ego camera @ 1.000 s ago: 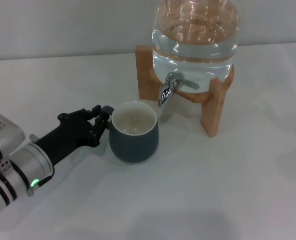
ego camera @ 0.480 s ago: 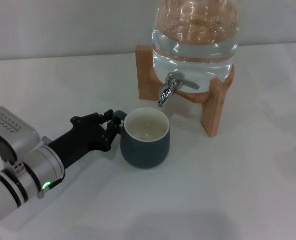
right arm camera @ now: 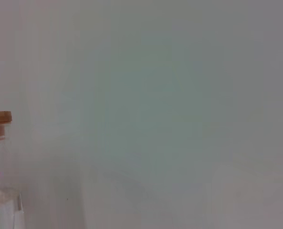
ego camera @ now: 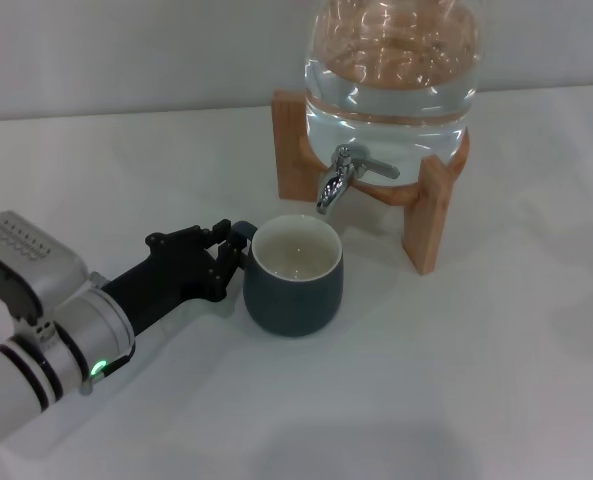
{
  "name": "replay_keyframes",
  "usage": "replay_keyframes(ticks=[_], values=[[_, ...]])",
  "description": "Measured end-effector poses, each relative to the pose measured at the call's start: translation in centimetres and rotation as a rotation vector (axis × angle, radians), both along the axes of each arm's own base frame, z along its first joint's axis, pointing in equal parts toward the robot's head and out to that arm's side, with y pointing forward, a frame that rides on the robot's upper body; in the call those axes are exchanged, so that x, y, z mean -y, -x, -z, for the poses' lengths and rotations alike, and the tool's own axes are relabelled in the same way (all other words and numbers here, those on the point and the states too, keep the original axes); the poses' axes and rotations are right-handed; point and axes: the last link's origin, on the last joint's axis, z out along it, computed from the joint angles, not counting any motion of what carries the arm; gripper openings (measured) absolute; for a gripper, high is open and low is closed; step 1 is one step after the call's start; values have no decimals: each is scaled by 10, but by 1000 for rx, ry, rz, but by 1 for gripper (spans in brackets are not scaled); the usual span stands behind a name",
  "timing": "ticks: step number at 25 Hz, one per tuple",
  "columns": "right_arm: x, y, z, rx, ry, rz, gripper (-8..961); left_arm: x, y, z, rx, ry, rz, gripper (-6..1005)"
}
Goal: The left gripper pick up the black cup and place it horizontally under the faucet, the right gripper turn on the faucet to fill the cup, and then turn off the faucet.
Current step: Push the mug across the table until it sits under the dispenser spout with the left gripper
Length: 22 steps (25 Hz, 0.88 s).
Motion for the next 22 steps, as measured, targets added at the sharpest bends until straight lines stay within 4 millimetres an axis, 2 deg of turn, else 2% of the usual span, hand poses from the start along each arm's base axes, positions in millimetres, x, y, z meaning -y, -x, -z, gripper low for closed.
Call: replay_keyframes(ticks=[22], values=[[-1,0,0,3,-1,0,839,-24,-12,-4,-45,-22,10,161]])
